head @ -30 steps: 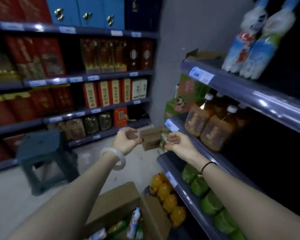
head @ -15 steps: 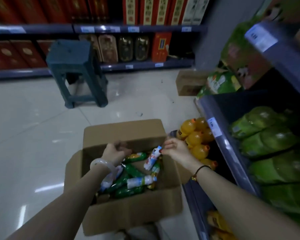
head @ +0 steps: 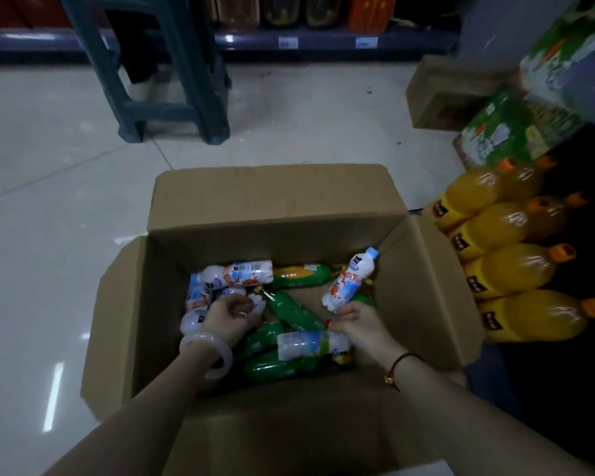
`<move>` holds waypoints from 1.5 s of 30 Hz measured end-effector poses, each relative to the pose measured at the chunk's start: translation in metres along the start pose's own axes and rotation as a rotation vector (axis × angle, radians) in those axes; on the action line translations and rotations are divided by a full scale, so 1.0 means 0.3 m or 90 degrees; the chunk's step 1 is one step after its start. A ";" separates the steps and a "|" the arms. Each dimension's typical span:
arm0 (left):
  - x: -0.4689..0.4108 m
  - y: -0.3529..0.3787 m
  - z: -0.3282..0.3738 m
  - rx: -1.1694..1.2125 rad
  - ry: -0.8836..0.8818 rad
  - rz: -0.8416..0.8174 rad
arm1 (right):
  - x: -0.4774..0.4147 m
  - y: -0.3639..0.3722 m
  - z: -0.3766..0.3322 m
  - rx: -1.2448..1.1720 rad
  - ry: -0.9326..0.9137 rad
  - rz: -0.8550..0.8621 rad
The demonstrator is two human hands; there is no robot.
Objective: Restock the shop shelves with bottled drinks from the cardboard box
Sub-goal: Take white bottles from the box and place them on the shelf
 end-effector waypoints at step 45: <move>-0.428 0.745 -0.227 -0.529 0.306 -0.329 | -0.642 -0.033 0.242 -0.293 0.013 0.185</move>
Point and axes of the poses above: each hand's wrist, its own x-axis away from the middle knuckle, its own y-axis out of the palm, z = x × y, the point moved 10 cm from there along -x, towards the middle knuckle, and after that the axes turned 2 degrees about z, right-handed, at the moved point
